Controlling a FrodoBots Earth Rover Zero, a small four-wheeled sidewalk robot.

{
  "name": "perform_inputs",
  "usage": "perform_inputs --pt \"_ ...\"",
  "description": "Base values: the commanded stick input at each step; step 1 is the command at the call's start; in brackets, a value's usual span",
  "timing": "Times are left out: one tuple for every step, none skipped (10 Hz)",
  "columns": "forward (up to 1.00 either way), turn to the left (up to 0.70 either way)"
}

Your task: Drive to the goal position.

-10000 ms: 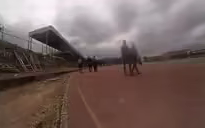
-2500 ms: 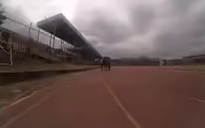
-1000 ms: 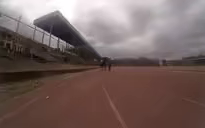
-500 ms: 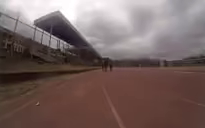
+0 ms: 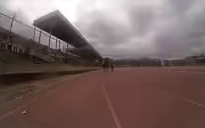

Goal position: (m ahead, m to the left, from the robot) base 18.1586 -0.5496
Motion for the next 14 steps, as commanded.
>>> perform_inputs --pt "0.7 0.0" --pt "0.7 0.0" --pt "0.7 0.0" --pt "0.7 0.0" --pt "0.7 0.0" --pt "0.7 0.0" --pt "0.7 0.0" --pt "0.7 0.0" --pt "0.7 0.0" --pt "0.7 0.0" --pt "0.7 0.0" --pt "0.7 0.0" --pt "0.7 0.0" --pt "0.85 0.0"
